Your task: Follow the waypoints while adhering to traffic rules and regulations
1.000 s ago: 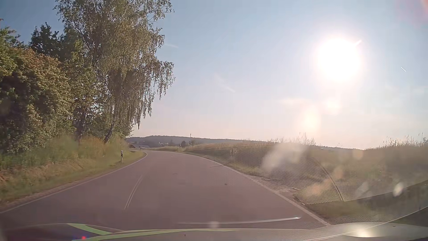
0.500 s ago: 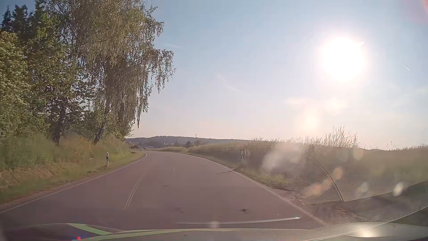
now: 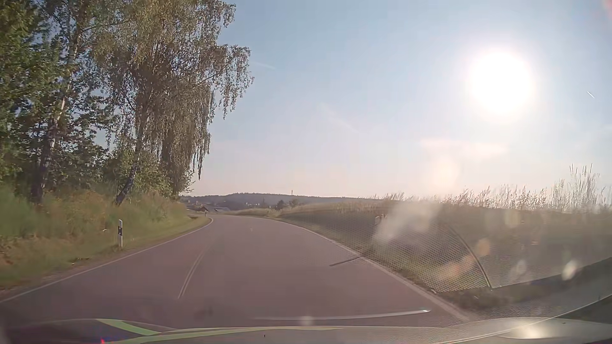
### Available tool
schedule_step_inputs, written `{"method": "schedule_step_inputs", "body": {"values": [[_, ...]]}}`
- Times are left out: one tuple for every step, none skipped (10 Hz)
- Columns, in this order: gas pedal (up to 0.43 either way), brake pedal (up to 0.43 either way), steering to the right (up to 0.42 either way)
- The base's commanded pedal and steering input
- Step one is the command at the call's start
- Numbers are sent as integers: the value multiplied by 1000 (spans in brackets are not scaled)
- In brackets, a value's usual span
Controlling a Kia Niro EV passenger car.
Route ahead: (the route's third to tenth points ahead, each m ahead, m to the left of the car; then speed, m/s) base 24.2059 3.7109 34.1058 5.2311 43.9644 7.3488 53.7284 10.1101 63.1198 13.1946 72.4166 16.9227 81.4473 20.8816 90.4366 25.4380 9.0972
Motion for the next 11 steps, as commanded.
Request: {"method": "schedule_step_inputs", "body": {"values": [[228,0,-35],[228,0,-34],[228,0,-35],[228,0,-35],[228,0,-35],[228,0,-34],[228,0,-35],[220,0,-35],[220,0,-34],[220,0,-34],[220,0,-34]]}}
